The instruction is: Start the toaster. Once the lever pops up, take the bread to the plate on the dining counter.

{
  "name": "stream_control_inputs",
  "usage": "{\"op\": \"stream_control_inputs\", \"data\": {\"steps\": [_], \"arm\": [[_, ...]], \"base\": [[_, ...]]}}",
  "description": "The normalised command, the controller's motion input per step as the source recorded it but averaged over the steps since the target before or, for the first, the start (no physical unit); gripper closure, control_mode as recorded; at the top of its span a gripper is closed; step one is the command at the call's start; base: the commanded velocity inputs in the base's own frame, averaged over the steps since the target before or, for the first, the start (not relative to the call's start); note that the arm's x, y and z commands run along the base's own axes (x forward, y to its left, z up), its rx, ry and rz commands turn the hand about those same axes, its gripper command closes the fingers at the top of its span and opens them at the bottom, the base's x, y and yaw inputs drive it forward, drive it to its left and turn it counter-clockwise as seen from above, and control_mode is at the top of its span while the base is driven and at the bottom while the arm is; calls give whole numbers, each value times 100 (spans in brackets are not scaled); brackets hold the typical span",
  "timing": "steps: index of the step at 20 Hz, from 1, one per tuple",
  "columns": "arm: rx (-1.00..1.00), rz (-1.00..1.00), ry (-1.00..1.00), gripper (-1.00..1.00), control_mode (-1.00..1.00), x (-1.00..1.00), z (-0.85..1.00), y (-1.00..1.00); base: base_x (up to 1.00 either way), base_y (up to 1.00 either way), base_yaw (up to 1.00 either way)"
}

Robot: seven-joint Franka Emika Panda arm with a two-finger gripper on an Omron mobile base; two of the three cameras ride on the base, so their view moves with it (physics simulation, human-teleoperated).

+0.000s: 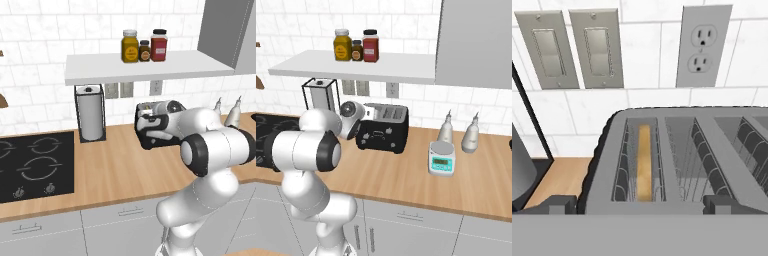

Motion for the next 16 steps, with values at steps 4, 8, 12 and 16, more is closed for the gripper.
{"op": "stream_control_inputs", "data": {"steps": [4,8,12,16], "arm": [[0,0,0,-100,-100,1,0,0],[0,0,0,-100,-100,6,0,0],[0,-2,0,-100,-100,4,0,0],[0,-1,0,-100,-100,0,0,0]], "base": [[0,0,0],[0,0,0],[0,0,0],[0,0,0]]}}
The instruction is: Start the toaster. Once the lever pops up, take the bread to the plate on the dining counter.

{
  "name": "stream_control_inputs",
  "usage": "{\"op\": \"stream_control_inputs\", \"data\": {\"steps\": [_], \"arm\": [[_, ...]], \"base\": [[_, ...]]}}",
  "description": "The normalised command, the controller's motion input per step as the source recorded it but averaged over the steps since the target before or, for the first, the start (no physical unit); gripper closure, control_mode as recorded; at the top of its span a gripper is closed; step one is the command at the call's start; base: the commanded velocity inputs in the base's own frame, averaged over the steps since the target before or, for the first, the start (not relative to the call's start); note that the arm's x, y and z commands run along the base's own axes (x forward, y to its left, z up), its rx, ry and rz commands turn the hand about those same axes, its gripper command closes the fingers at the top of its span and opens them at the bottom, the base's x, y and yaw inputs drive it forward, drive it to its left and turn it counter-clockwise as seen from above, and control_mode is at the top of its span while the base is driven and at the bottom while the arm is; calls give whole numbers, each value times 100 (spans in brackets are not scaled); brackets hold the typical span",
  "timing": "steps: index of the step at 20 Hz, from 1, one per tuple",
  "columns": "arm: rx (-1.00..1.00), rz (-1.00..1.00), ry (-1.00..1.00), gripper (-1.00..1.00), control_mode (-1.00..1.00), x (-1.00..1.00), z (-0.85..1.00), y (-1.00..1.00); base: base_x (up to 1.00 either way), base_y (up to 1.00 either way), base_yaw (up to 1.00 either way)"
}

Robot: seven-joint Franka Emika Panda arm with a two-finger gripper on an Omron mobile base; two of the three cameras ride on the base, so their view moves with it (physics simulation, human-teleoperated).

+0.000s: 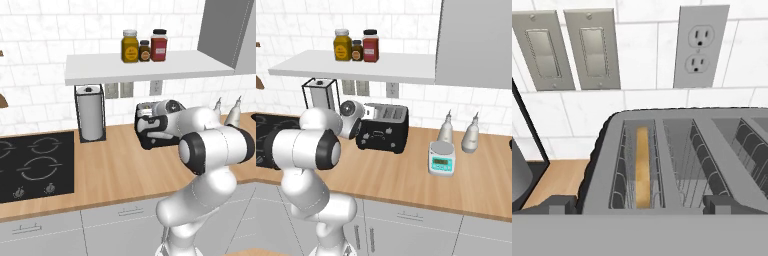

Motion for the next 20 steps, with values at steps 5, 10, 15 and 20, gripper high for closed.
{"op": "stream_control_inputs", "data": {"steps": [5,10,15,20], "arm": [[0,0,0,-100,-100,0,0,0],[0,0,0,-100,-100,0,0,0],[0,0,0,-100,-100,0,0,0],[0,0,0,-100,-100,0,0,0]], "base": [[0,0,0],[0,0,0],[0,0,0],[0,0,0]]}}
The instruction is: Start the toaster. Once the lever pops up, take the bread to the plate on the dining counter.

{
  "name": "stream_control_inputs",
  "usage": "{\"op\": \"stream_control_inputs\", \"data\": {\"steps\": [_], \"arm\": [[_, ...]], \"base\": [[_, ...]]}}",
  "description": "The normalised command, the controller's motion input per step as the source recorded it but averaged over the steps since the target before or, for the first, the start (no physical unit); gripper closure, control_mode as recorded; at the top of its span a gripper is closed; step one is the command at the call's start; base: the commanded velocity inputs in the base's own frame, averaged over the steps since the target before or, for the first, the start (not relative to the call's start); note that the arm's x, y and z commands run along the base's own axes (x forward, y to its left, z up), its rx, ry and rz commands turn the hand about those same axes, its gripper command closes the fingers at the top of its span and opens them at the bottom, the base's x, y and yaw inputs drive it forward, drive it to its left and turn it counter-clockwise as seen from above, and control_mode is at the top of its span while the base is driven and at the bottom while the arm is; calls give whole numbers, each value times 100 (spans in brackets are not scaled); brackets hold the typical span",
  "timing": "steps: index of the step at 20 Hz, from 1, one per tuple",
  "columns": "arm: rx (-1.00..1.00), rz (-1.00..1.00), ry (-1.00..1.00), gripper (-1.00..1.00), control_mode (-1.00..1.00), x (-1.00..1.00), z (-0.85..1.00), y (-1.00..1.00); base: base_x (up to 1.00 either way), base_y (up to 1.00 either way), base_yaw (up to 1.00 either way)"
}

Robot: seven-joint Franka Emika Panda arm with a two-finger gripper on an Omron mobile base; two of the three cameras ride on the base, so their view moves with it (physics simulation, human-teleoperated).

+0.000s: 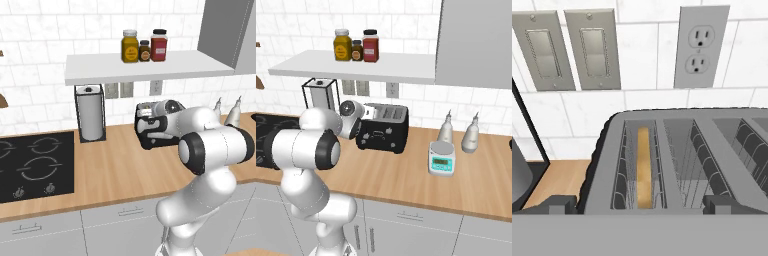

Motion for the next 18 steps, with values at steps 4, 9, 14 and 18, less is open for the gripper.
{"op": "stream_control_inputs", "data": {"steps": [4,9,14,18], "arm": [[0,0,0,-100,-100,0,0,0],[0,0,0,-100,-100,0,0,0],[0,0,0,-100,-100,0,0,0],[0,0,0,-100,-100,0,0,0]], "base": [[0,0,0],[0,0,0],[0,0,0],[0,0,0]]}}
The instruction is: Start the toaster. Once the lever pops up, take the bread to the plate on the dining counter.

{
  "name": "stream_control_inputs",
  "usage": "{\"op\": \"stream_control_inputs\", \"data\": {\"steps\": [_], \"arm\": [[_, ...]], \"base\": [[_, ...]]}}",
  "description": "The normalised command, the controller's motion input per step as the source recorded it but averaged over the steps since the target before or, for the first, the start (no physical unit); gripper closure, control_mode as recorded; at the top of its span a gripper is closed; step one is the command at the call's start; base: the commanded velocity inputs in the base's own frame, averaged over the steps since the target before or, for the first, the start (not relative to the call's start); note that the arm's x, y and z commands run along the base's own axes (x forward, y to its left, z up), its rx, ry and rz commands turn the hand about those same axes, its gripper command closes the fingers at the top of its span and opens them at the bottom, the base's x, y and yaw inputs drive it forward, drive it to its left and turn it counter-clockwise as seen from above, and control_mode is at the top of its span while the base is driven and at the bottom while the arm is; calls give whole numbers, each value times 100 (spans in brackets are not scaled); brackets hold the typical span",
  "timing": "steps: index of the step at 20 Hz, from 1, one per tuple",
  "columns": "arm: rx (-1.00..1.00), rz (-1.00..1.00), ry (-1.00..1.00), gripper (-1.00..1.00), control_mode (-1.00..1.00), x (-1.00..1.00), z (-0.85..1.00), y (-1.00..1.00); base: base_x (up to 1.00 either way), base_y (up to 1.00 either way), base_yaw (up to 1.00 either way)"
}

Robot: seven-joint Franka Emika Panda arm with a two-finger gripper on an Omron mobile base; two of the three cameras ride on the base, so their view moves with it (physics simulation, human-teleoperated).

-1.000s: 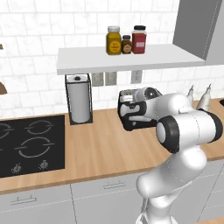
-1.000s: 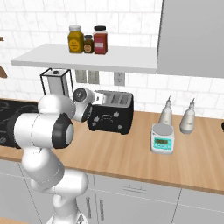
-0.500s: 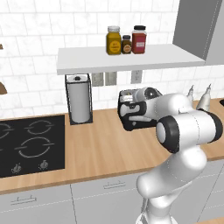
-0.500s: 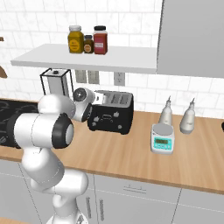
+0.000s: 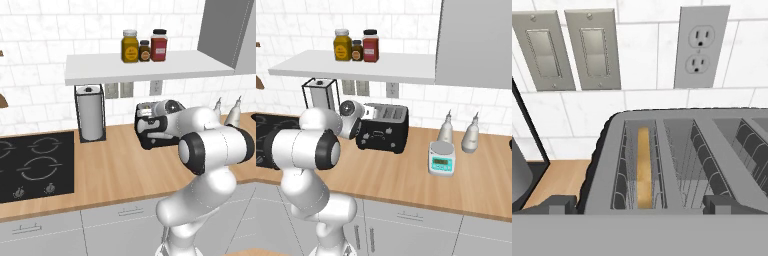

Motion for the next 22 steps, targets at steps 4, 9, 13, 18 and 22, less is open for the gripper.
{"op": "stream_control_inputs", "data": {"steps": [4,9,13,18,22], "arm": [[0,0,0,-100,-100,0,0,0],[0,0,0,-100,-100,0,0,0],[0,0,0,-100,-100,0,0,0],[0,0,0,-100,-100,0,0,0],[0,0,0,-100,-100,0,0,0]], "base": [[0,0,0],[0,0,0],[0,0,0],[0,0,0],[0,0,0]]}}
